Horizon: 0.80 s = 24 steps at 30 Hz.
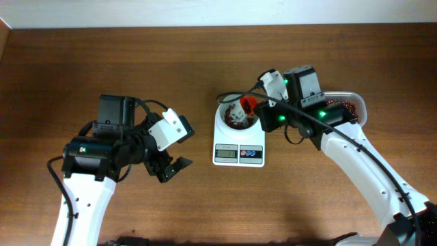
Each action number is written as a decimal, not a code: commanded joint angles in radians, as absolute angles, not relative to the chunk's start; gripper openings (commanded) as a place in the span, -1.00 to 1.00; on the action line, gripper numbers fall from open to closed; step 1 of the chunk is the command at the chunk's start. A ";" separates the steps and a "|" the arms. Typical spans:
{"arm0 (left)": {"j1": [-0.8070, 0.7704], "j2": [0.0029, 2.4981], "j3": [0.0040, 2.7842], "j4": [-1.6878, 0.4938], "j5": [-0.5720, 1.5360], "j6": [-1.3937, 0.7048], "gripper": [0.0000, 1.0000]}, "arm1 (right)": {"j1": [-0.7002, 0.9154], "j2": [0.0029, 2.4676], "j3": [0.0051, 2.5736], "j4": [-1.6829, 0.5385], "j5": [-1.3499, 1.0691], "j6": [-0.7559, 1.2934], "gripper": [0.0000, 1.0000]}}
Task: Scoop and weigh 50g on scale
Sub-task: 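Tilt the scoop with the right gripper to pour beans into the bowl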
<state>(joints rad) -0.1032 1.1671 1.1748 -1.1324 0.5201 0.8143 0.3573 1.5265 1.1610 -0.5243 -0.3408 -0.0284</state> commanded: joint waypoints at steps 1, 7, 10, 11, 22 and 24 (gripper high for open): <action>-0.098 1.170 1.194 -1.131 0.523 0.809 0.98 | 0.366 1.498 1.162 -0.519 -0.354 -0.045 -0.92; -0.098 1.170 1.194 -1.131 0.523 0.809 0.98 | 0.365 1.499 1.162 -0.520 -0.376 -0.046 -0.92; -0.098 1.170 1.194 -1.131 0.524 0.809 0.98 | 0.366 1.499 1.162 -0.524 -0.295 -0.019 -0.92; -0.098 1.170 1.194 -1.131 0.524 0.809 0.98 | 0.366 1.499 1.162 -0.523 -0.314 -0.019 -0.92; -0.098 1.170 1.194 -1.131 0.524 0.809 0.98 | 0.366 1.499 1.162 -0.524 -0.329 -0.037 -0.92; -0.098 1.170 1.194 -1.131 0.524 0.809 0.98 | 0.366 1.499 1.162 -0.525 -0.268 -0.011 -0.92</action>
<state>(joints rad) -0.1032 1.1671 1.1748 -1.1320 0.5201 0.8143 0.3592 1.5265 1.1610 -0.5240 -0.3000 -0.0139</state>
